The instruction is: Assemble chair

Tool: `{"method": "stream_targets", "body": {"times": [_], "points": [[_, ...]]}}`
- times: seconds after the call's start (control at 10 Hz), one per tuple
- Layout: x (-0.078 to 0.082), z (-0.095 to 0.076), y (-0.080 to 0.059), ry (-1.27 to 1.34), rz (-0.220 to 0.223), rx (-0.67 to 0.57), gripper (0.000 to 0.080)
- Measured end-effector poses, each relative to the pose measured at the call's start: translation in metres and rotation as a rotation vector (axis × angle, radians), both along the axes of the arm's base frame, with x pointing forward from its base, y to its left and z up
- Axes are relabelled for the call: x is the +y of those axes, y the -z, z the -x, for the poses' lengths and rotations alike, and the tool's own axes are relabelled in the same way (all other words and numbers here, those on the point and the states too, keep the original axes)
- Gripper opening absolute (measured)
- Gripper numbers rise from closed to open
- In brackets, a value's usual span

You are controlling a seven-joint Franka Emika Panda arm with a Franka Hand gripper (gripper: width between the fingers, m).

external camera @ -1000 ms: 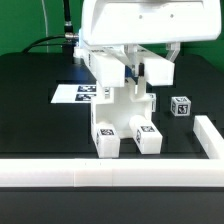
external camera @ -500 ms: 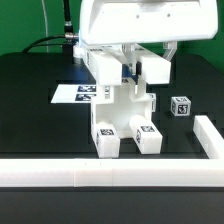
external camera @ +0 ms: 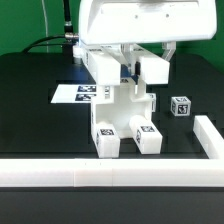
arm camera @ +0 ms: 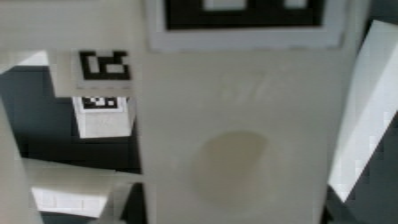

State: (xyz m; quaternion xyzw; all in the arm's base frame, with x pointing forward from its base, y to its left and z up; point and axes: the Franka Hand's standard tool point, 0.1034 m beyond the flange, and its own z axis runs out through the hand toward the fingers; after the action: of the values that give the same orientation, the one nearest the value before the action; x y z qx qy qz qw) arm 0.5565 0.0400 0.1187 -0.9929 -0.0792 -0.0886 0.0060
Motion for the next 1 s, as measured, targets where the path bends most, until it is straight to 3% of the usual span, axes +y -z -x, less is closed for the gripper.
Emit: {"method": "stream_targets", "body": {"times": [1.0], "points": [[0.0003,0.0052,0.0001,0.008,0.001,-0.013,0.0289]]}}
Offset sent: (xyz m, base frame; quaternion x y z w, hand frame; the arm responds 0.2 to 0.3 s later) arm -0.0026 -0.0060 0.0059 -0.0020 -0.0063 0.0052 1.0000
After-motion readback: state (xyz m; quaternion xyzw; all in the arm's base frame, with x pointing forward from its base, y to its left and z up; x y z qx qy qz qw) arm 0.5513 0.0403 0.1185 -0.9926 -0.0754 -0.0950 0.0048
